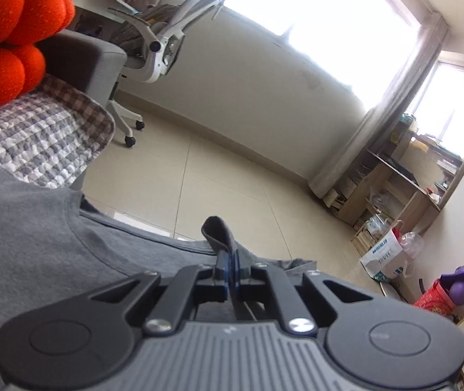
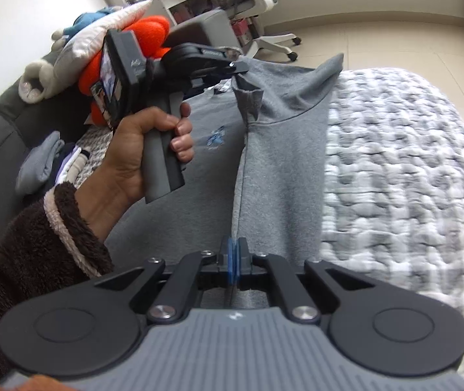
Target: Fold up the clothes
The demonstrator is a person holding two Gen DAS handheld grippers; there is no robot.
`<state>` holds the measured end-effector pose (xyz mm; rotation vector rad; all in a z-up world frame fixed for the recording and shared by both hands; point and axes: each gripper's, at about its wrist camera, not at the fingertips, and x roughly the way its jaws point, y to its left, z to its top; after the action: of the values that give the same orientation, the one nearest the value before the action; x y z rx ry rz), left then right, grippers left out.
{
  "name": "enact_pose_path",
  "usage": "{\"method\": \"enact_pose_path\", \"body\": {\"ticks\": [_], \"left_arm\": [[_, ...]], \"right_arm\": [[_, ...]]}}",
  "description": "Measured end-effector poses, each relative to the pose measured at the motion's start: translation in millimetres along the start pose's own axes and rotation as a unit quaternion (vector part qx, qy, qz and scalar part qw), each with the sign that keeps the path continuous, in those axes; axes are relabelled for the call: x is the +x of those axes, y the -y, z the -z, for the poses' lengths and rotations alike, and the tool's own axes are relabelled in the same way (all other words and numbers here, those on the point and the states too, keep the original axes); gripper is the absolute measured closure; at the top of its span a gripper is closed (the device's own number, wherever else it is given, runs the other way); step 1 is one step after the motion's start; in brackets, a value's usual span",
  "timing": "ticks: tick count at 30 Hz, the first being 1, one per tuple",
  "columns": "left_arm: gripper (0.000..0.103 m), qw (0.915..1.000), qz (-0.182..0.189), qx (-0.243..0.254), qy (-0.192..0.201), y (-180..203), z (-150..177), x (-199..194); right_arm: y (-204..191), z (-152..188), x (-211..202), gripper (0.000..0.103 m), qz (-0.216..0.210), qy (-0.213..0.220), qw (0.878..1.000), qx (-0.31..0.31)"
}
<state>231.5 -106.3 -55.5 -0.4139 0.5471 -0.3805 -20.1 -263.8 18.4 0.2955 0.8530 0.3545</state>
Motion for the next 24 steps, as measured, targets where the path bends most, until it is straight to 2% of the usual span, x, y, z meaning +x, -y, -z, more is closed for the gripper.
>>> {"method": "enact_pose_path", "body": {"ticks": [5, 8, 11, 13, 14, 16, 17, 18, 19, 20, 21, 24], "left_arm": [[0.102, 0.9993, -0.035, -0.007, 0.008, -15, 5, 1], [0.102, 0.9991, -0.038, -0.016, 0.005, -23, 4, 0], [0.102, 0.9990, -0.027, -0.024, -0.027, -28, 3, 4], [0.096, 0.9982, -0.017, -0.025, -0.052, -29, 3, 9], [0.093, 0.9983, -0.020, -0.022, -0.051, -29, 3, 9], [0.074, 0.9983, -0.035, -0.012, -0.045, -28, 4, 12], [0.072, 0.9981, -0.042, -0.006, -0.045, -27, 4, 14], [0.071, 0.9979, -0.045, -0.002, -0.047, -27, 4, 17], [0.071, 0.9977, -0.048, 0.005, -0.047, -26, 4, 20], [0.070, 0.9976, -0.051, 0.014, -0.044, -25, 5, 22], [0.070, 0.9975, -0.053, 0.022, -0.042, -24, 6, 25], [0.073, 0.9977, -0.046, 0.035, -0.035, -22, 7, 31]], "right_arm": [[-2, -3, 13, 0.101, 0.000, -0.013, 1.000, -0.001], [-2, -5, 15, 0.101, -0.002, -0.013, 1.000, 0.003], [-2, -5, 17, 0.101, -0.004, -0.020, 1.000, -0.003], [-4, -5, 18, 0.098, -0.008, -0.027, 1.000, -0.008], [-6, -5, 19, 0.096, -0.007, -0.027, 1.000, -0.011], [-10, -9, 21, 0.089, -0.004, -0.026, 0.999, -0.019], [-9, -13, 21, 0.089, 0.000, -0.023, 0.999, -0.024], [-9, -19, 21, 0.082, 0.004, -0.017, 0.999, -0.028], [-7, -25, 20, 0.066, 0.010, -0.009, 0.999, -0.032], [-2, -32, 19, 0.059, 0.018, 0.005, 0.999, -0.036], [3, -39, 18, 0.056, 0.025, 0.022, 0.999, -0.039], [32, -61, 26, 0.056, 0.043, 0.054, 0.997, -0.023]]}}
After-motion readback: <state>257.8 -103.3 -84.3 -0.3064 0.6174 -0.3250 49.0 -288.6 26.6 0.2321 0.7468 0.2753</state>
